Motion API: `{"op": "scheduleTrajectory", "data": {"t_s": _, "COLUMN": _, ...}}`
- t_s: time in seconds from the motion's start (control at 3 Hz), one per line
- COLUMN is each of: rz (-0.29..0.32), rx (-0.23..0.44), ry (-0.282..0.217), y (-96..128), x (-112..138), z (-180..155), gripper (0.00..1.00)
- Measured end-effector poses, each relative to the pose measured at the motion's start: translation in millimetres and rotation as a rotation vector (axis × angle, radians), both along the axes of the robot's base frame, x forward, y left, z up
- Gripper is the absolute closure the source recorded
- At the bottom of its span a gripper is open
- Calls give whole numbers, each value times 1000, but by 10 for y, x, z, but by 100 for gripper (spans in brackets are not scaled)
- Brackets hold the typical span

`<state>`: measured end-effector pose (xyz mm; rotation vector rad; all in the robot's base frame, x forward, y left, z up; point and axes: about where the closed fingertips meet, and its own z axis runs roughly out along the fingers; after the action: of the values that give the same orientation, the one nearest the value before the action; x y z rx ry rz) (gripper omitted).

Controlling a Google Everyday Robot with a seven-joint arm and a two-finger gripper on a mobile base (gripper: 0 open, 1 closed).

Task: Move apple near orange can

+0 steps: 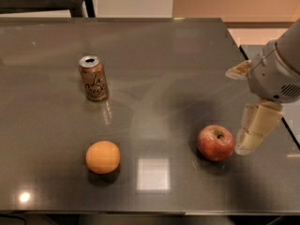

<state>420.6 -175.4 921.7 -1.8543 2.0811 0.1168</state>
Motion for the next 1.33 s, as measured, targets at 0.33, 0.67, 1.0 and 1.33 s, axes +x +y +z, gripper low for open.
{"op": "scheduleTrajectory", "data": {"t_s": 0.33, "rz": 26, "rx": 22, "ry": 31, "y": 82, "x": -39, "z": -214, "gripper": 0}}
{"op": "scheduleTrajectory", "data": {"t_s": 0.67, "rz": 41, "rx": 32, "ry": 57, "y": 105, "x": -114, "z": -407, "gripper": 0}}
{"op": "scheduleTrajectory", "data": {"t_s": 1.0, "rz": 51, "rx": 33, "ry": 68, "y": 121, "x": -195, "z": -548, "gripper": 0}}
{"op": "scheduleTrajectory", "data": {"t_s": 1.33, "rz": 63, "rx": 30, "ry": 73, "y": 154, "x": -250, "z": -640, "gripper": 0}}
